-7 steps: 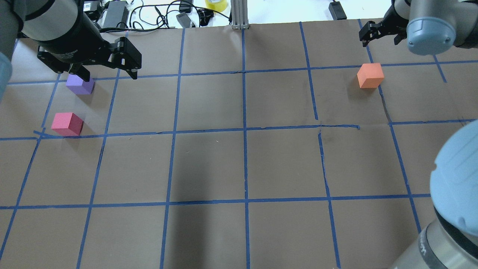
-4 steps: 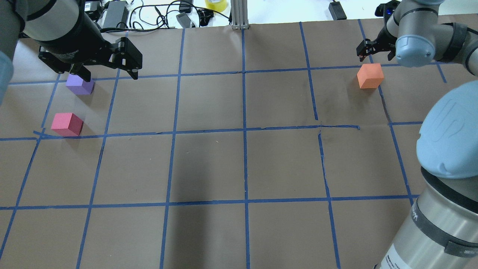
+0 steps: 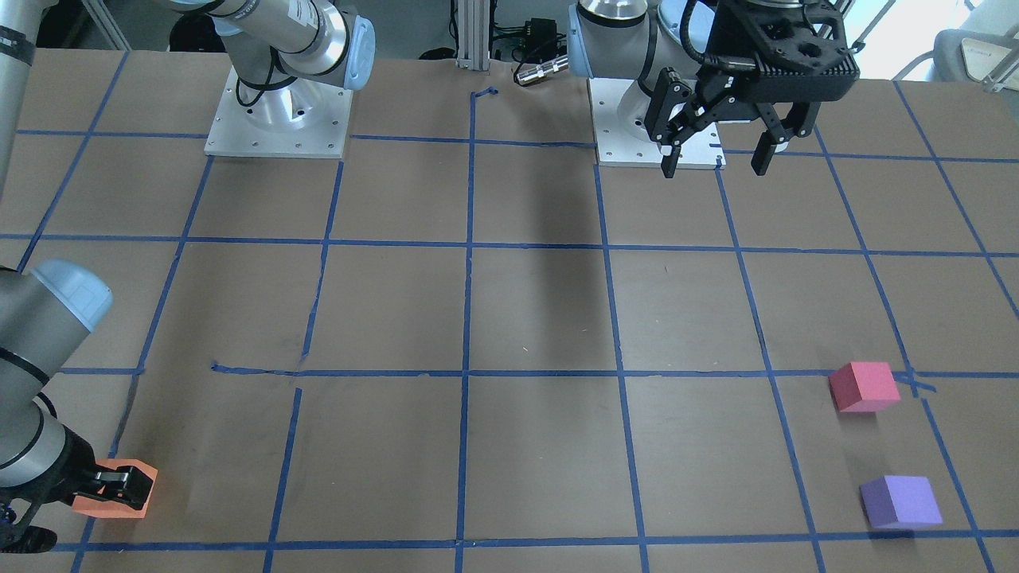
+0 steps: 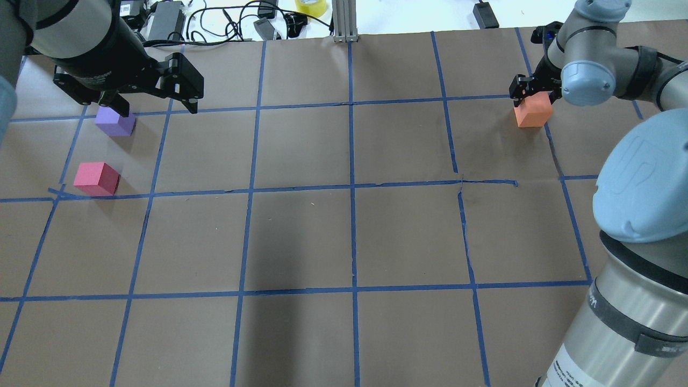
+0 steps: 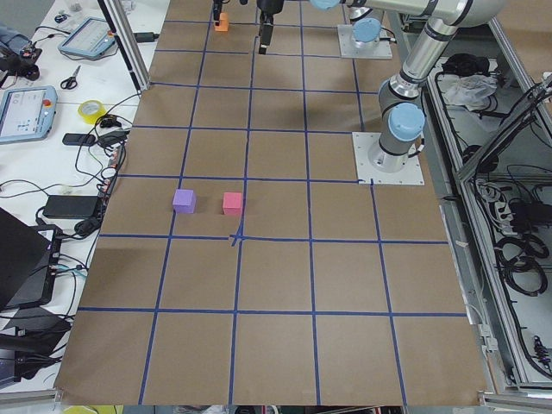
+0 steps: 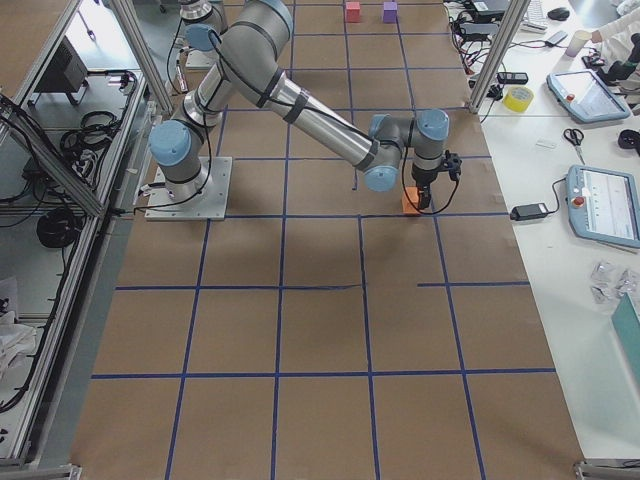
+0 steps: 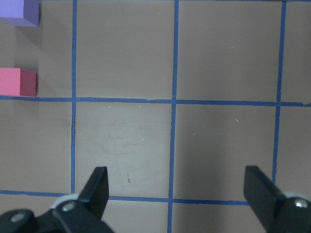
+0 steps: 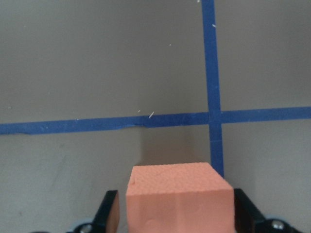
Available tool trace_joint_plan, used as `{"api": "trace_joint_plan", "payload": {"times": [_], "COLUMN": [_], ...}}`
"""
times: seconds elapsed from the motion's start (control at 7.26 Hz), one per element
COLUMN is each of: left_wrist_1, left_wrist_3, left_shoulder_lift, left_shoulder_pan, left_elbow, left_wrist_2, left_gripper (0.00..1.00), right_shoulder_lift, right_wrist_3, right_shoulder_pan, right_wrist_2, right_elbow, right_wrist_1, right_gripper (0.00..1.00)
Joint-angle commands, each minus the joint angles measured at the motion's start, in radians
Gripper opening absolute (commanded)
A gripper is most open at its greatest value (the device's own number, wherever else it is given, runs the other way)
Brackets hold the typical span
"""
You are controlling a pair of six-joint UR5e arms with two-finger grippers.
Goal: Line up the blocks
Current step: 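Slide the orange cube with the right gripper toward the left gripper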
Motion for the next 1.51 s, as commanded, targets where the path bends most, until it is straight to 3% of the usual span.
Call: {"api": "trace_joint_plan", "payload": {"times": [0.0,0.28,0.55,0.96,1.38], "left_wrist_1": [0.000,0.001,0.000,0.000,-0.012], "left_wrist_3": [0.000,0.000,0.000,0.002,0.018], "left_shoulder_lift": [0.001,0.004,0.007,0.004,0.007], "left_shoulder_pan": [0.001,0.001,0.003,0.006,0.010], "left_elbow": [0.000,0.000,0.000,0.000,0.021], "left_wrist_2": [0.000,0.001,0.003,0.000,0.014], "left_gripper": [1.00,1.00,1.00,1.00,1.00], "right_shoulder_lift": [-0.010,-0.073,-0.084,-0.034,0.074], "right_wrist_3": [0.000,0.034,0.246,0.432,0.515], "right_shoulder_pan": [0.003,0.055,0.225,0.452,0.569], "right_wrist_2": [0.006,0.006,0.008,0.037,0.046], "right_elbow": [-0.016,-0.064,-0.127,-0.166,-0.241], "right_wrist_1": [0.047,0.119,0.184,0.171,0.169], "right_gripper": [0.00,0.00,0.00,0.00,0.00]}}
